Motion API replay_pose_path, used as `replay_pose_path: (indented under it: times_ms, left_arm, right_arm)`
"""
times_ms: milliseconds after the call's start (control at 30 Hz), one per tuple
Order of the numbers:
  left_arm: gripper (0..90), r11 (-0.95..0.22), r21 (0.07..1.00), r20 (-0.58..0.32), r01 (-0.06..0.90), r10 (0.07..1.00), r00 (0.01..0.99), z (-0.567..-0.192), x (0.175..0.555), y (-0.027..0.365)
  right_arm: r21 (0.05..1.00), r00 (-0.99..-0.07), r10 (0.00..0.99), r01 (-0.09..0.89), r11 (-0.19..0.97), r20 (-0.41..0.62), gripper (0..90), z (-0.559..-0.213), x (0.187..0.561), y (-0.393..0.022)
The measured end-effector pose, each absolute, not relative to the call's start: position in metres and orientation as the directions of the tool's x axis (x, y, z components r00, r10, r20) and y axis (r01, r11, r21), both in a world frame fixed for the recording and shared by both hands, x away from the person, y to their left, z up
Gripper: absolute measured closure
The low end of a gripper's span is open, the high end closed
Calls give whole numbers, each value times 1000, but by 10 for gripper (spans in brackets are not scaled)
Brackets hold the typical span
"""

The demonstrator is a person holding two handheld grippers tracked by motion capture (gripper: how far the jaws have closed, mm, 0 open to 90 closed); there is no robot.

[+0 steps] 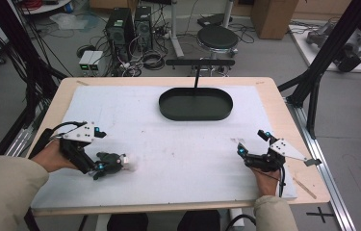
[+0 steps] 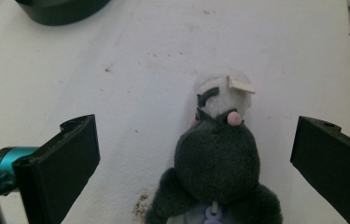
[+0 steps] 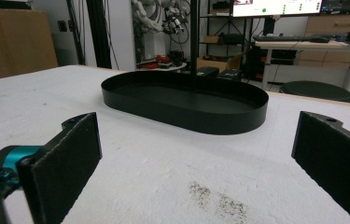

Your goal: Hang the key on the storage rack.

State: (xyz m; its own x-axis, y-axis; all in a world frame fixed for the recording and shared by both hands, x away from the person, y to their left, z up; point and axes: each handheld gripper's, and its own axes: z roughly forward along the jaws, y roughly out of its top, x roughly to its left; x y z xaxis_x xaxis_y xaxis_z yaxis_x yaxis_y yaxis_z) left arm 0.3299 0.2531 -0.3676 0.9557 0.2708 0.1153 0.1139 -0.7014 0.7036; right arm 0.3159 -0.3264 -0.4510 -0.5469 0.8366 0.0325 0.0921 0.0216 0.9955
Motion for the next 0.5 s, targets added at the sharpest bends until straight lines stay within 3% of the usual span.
replay_pose_path:
  times_ms: [500]
  left_arm:
    - [17,-818,562,76,120,196,978,-395,335,230]
  right_arm:
    - [995,-546,837,94,16,38,6,-451,316,-326]
